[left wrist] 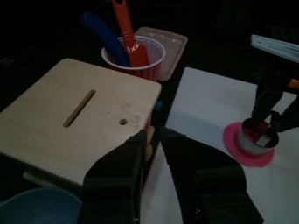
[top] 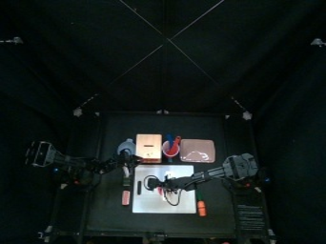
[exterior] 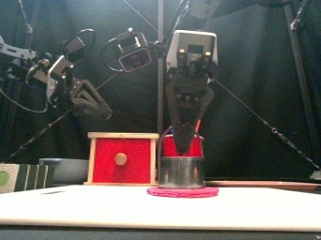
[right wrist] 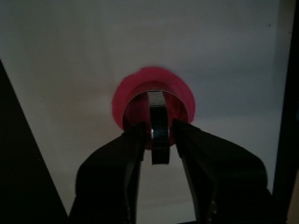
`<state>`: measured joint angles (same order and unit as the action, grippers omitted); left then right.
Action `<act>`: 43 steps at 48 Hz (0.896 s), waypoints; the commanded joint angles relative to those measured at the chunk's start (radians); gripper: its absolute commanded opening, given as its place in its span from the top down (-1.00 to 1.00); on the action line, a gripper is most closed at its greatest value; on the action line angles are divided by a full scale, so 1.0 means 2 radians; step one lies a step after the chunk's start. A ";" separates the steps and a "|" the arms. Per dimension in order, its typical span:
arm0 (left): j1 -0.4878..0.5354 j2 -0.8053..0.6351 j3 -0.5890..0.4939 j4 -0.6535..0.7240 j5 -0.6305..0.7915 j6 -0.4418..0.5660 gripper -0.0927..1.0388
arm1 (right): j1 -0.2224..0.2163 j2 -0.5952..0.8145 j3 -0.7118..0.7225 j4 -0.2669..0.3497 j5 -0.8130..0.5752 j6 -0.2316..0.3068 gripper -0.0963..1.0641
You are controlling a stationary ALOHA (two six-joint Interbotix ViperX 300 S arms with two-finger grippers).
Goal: Get the cutter from the drawer then cut the dough then place the extra dough in the bowl
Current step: Cut the dough
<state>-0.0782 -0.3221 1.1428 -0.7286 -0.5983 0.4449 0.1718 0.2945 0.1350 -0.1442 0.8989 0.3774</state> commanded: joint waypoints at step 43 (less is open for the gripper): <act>-0.053 0.017 -0.048 0.025 -0.001 0.006 -0.30 | 0.000 -0.245 0.241 -0.072 -0.273 0.035 -0.76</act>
<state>-0.1442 -0.2915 1.0891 -0.7164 -0.5952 0.4525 0.1718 -0.1089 0.5492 -0.2823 0.5016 0.4387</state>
